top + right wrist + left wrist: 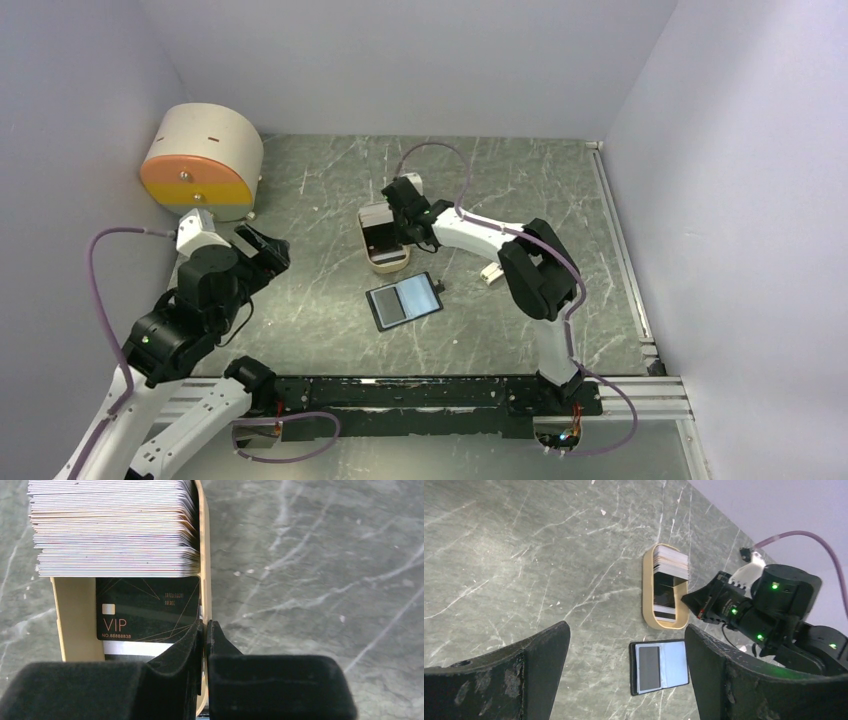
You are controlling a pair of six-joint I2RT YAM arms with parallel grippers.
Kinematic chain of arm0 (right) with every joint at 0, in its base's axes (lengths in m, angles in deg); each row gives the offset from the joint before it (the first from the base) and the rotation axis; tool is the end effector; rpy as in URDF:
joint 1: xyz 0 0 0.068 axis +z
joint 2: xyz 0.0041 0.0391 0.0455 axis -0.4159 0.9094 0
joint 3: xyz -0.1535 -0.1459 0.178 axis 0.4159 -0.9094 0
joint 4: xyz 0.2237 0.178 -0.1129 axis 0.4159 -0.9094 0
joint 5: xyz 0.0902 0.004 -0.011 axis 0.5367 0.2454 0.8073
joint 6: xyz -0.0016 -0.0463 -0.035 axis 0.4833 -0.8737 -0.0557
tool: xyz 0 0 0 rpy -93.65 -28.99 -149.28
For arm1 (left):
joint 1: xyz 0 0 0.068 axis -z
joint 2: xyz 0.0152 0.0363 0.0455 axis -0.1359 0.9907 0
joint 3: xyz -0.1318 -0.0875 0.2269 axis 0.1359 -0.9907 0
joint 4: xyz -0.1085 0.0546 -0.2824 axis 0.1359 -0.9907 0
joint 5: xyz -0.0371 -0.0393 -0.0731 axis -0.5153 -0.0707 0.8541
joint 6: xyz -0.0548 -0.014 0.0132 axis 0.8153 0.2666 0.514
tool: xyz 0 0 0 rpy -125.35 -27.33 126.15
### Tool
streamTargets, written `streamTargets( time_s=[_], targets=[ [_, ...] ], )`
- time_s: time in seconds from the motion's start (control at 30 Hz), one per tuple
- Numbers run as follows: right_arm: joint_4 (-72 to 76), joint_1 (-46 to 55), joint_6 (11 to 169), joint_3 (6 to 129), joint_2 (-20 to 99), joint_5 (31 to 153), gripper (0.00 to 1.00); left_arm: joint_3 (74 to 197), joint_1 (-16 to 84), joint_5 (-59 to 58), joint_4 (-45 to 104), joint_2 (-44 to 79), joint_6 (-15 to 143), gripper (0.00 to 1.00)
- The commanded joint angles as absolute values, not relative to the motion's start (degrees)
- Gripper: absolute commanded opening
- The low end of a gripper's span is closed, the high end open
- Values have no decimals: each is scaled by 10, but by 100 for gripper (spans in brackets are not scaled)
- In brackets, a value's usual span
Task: Put the credit cards into the card holder
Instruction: Move the storage box to the center of the board, then pick up the credit card from the storage box.
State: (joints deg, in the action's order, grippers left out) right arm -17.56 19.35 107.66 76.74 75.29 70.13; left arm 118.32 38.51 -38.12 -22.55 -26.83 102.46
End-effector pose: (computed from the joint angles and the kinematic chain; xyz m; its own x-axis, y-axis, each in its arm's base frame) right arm 0.3612 0.3335 0.1561 -0.7522 -0.1633 -0.6384 -0.2727 0.9591 0.0759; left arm 0.1248 -0.0504 0.3778 -0.2936 -0.6044 -0.7407 -0.2469 0.7964 -0.5520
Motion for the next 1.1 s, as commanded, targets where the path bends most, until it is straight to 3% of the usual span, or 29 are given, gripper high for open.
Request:
streamTargets(
  time_s=[0.0, 0.47, 0.8, 1.07],
  targets=[
    [-156, 181, 1111, 747, 713, 676, 2, 1154, 390, -353, -184, -257, 1024, 89],
    [-151, 166, 1039, 742, 648, 703, 49, 1065, 390, -290, -119, -223, 1038, 89],
    [49, 162, 667, 623, 597, 916, 59, 1046, 390, -294, -110, -225, 1033, 89],
    [68, 158, 385, 571, 595, 1043, 64, 1024, 389, -259, -91, -209, 1045, 91]
  ],
)
